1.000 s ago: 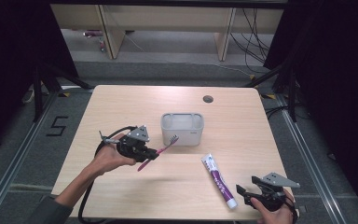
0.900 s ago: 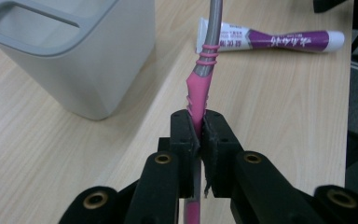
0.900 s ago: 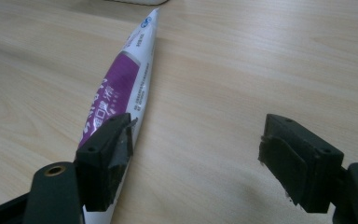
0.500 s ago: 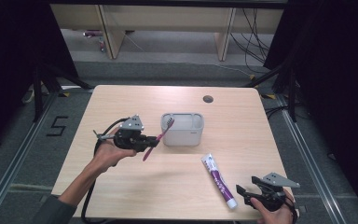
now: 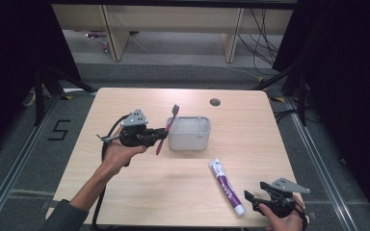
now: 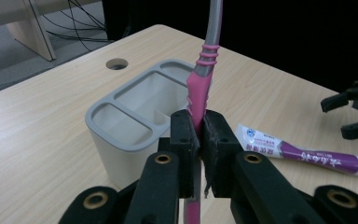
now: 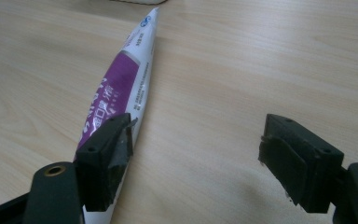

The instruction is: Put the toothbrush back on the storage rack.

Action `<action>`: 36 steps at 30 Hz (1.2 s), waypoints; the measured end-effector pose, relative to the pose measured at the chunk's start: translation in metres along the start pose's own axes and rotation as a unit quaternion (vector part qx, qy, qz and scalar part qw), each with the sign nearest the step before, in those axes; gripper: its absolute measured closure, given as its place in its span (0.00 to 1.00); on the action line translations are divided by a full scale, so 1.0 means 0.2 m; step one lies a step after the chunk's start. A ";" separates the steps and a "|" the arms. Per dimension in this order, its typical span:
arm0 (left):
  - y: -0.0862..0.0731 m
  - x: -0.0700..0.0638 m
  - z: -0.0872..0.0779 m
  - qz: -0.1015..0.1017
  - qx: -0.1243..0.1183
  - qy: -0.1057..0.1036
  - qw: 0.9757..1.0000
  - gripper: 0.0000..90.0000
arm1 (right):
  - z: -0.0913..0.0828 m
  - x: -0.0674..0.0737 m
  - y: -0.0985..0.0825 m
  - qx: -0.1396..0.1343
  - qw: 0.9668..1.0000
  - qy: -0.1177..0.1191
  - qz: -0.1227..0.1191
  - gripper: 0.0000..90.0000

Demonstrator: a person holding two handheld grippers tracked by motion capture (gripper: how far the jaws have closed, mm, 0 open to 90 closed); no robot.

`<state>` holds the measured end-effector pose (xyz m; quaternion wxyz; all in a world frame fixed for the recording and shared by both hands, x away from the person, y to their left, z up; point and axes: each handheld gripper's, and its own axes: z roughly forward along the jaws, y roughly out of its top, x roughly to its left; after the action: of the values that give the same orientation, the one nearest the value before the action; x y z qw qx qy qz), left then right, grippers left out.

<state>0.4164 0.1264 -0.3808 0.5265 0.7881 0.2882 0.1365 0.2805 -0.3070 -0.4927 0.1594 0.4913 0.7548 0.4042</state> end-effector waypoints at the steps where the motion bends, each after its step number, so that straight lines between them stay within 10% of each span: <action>1: 0.01 0.00 0.00 -0.002 -0.002 0.004 1.000 0.92 | 0.00 0.00 0.00 -0.001 1.000 0.000 -0.002 0.29; 36: 0.20 0.13 0.14 -0.045 -0.084 0.055 0.994 0.92 | 0.01 0.01 0.00 -0.008 1.000 0.000 0.002 0.29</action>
<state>0.4649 0.1097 -0.3578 0.5796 0.7190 0.3389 0.1793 0.2806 -0.3055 -0.4932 0.1630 0.4915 0.7506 0.4104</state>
